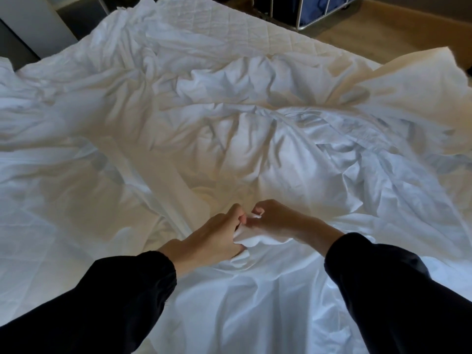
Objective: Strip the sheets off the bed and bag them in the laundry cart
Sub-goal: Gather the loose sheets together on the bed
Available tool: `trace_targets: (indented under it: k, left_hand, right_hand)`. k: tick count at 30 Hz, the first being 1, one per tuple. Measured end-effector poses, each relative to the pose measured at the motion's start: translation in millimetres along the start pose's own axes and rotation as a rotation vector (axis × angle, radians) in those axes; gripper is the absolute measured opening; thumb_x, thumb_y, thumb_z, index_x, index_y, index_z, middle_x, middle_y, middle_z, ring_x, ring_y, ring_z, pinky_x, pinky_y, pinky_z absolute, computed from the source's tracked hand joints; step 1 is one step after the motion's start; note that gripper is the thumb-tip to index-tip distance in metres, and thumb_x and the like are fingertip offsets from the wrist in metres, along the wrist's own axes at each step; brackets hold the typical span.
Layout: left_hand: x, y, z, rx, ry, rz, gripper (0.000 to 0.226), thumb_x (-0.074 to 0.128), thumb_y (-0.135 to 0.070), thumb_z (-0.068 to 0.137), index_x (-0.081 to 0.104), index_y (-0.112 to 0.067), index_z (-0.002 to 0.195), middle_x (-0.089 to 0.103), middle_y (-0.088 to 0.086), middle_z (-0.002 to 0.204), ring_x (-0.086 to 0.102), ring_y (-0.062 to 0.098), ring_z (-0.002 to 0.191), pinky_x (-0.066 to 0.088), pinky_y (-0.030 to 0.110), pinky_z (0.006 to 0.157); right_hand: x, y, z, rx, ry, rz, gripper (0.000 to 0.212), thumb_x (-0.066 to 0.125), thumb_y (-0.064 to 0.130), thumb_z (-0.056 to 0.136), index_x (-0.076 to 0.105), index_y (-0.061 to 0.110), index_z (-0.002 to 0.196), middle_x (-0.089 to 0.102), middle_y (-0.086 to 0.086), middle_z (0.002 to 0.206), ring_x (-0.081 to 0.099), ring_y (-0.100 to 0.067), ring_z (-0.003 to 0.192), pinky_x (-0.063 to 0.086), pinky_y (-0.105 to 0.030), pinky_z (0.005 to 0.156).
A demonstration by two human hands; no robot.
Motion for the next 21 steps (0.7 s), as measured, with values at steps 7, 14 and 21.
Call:
trace_targets:
  k: [7,14,21]
  left_hand:
    - [-21.0,3.8,6.8,-0.217,0.107,-0.580,0.032,0.066,-0.031,0.082,0.046,-0.034,0.107,0.064,0.001,0.102,0.067,0.015,0.082,0.050,0.027,0.064]
    - [-37.0,-11.6,30.5,-0.281,0.330,-0.343,0.032,0.043,0.001,0.089,0.059,-0.022,0.072,0.055,-0.012,0.072,0.051,0.005,0.075,0.039,0.017,0.068]
    - [-57.9,-5.5,45.3,-0.406,0.136,-0.306,0.019,0.059,-0.017,0.071,0.041,-0.018,0.066,0.041,-0.005,0.056,0.038,0.011,0.047,0.028,0.022,0.042]
  right_hand:
    - [-15.7,9.7,2.7,-0.152,-0.095,-0.033,0.018,0.072,0.017,0.078,0.058,0.025,0.070,0.058,0.007,0.076,0.054,-0.008,0.074,0.040,-0.024,0.067]
    - [-40.6,-0.4,4.7,-0.314,-0.243,0.099,0.051,0.069,-0.008,0.070,0.063,0.036,0.046,0.069,0.002,0.066,0.066,-0.015,0.072,0.052,-0.026,0.071]
    - [-51.9,-10.0,22.3,-0.252,-0.326,0.046,0.047,0.049,-0.013,0.070,0.059,0.029,0.052,0.064,0.012,0.072,0.053,-0.008,0.075,0.040,-0.022,0.071]
Point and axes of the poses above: each hand's wrist, its own z-axis towards the middle knuckle, its own x-axis out of the palm, y = z × x, the point moved 1 cm from there along z, towards the middle knuckle
